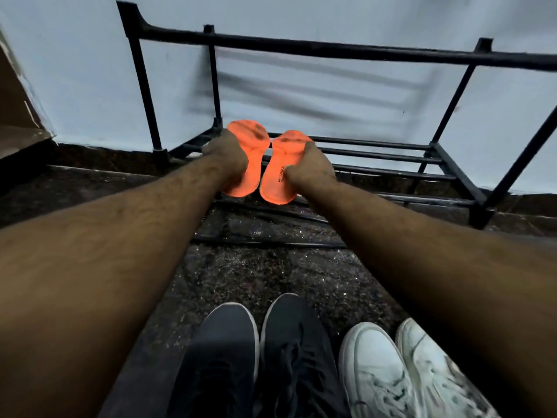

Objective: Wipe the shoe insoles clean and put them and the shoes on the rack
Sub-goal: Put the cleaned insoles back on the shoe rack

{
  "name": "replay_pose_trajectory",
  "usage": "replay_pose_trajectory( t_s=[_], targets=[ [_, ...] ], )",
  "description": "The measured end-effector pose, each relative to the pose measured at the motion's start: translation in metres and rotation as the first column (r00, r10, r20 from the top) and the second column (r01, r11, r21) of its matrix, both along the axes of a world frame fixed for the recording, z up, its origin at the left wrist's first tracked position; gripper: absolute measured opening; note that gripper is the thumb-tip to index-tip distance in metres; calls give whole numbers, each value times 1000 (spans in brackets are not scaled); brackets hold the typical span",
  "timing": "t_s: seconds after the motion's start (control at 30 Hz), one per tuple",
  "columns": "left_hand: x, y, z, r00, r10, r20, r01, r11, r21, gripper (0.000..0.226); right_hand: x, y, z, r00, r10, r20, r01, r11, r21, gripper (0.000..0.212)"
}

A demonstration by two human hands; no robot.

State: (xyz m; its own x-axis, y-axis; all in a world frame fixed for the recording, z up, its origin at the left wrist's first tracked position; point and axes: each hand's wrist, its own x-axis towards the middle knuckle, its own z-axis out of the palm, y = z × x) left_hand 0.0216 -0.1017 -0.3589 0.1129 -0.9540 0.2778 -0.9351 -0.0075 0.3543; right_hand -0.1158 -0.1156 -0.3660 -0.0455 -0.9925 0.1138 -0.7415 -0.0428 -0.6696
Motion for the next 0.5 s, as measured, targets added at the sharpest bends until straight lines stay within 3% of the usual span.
replay_pose_trajectory(
  t_s=[0.07,0.23,0.5],
  targets=[
    [-9,16,9,994,48,-96,-34,989,141,46,-4,1,-3,999,4,-32,-6,999,-47,54],
    [8,12,-5,940,325,-106,-325,945,14,41,-17,24,12,988,46,-147,-60,994,-89,54],
    [-35,112,5,974,201,-104,-205,978,-27,38,-45,117,49,984,67,-167,-80,994,-71,58]
  ],
)
